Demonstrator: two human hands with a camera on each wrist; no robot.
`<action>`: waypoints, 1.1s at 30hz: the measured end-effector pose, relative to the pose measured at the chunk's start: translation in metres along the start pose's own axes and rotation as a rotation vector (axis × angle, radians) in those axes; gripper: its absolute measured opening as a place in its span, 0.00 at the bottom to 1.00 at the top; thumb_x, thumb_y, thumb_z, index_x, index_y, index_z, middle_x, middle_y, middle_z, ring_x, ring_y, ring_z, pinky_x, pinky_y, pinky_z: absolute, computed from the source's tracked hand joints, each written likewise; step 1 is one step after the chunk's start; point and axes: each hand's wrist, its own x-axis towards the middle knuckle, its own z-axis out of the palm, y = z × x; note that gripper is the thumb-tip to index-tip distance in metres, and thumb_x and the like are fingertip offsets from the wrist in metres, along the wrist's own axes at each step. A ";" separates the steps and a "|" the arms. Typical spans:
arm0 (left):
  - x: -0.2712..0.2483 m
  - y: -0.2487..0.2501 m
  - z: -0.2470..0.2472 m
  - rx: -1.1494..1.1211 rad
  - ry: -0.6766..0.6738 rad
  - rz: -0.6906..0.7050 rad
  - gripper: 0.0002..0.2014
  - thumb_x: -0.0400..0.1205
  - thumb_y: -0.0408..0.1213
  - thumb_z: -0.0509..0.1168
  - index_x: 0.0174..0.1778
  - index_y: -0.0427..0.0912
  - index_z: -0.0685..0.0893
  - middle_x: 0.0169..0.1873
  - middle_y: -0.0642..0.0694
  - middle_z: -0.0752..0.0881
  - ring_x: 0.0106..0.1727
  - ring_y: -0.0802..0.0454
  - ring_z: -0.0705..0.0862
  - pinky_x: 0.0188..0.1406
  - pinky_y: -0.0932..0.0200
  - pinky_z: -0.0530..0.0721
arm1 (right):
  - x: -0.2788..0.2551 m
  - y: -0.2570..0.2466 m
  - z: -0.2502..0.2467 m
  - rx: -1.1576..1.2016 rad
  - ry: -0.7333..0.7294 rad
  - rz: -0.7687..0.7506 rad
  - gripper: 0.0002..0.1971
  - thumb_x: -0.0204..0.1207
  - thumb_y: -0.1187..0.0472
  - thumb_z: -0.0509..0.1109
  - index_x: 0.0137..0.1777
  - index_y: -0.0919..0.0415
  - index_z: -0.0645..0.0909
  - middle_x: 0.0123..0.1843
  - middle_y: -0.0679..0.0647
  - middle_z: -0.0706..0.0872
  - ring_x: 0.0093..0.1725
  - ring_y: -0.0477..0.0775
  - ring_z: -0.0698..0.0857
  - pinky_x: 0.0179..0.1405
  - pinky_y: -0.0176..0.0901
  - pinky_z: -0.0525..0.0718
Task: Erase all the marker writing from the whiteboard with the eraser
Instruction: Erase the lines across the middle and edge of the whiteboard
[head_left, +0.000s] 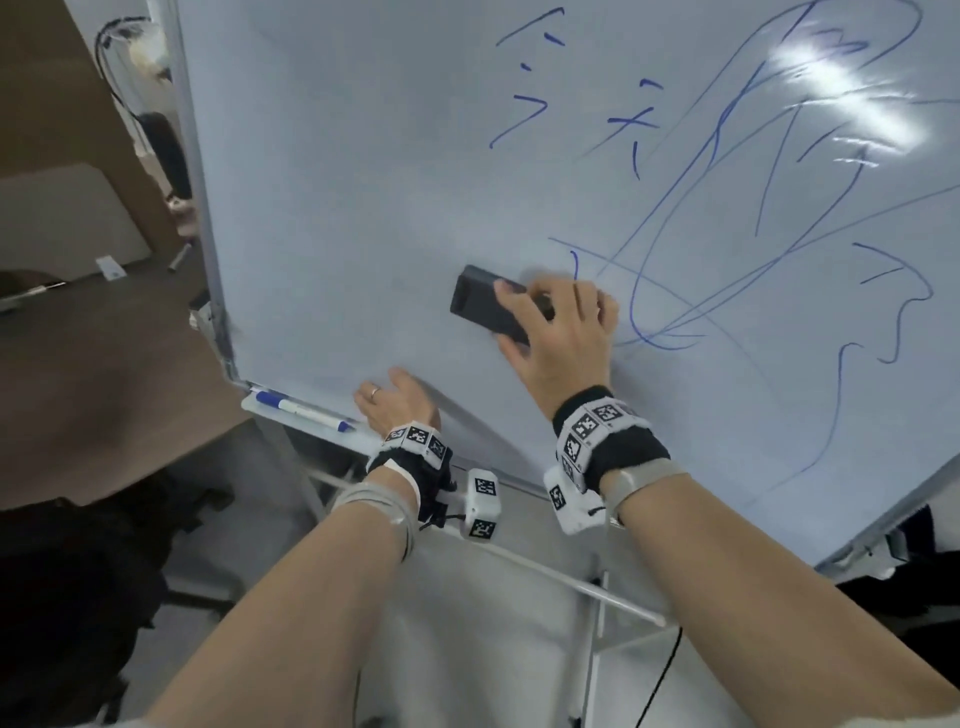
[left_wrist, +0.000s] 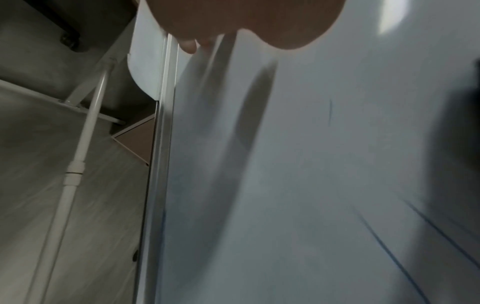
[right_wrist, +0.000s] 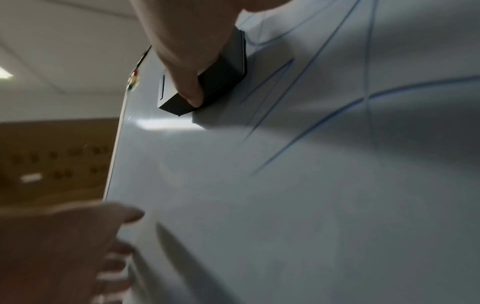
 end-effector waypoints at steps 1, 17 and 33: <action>0.003 -0.003 -0.002 -0.012 0.006 0.007 0.29 0.87 0.47 0.53 0.79 0.30 0.67 0.80 0.33 0.65 0.79 0.34 0.68 0.79 0.42 0.65 | -0.012 -0.007 0.009 0.018 -0.062 -0.062 0.24 0.66 0.50 0.80 0.64 0.45 0.83 0.57 0.53 0.82 0.55 0.60 0.77 0.59 0.56 0.67; -0.029 0.022 0.010 -0.005 0.081 0.042 0.31 0.88 0.42 0.53 0.85 0.33 0.55 0.85 0.34 0.53 0.85 0.38 0.58 0.82 0.50 0.54 | -0.006 0.028 -0.027 -0.020 0.148 0.089 0.23 0.70 0.49 0.78 0.66 0.46 0.83 0.59 0.53 0.82 0.58 0.60 0.76 0.59 0.57 0.69; -0.060 0.014 0.034 -0.086 0.062 0.089 0.30 0.89 0.51 0.50 0.87 0.50 0.52 0.87 0.42 0.45 0.87 0.40 0.52 0.85 0.48 0.48 | -0.028 0.054 -0.032 0.013 0.102 0.132 0.23 0.67 0.50 0.79 0.64 0.46 0.84 0.58 0.53 0.82 0.56 0.61 0.76 0.59 0.57 0.70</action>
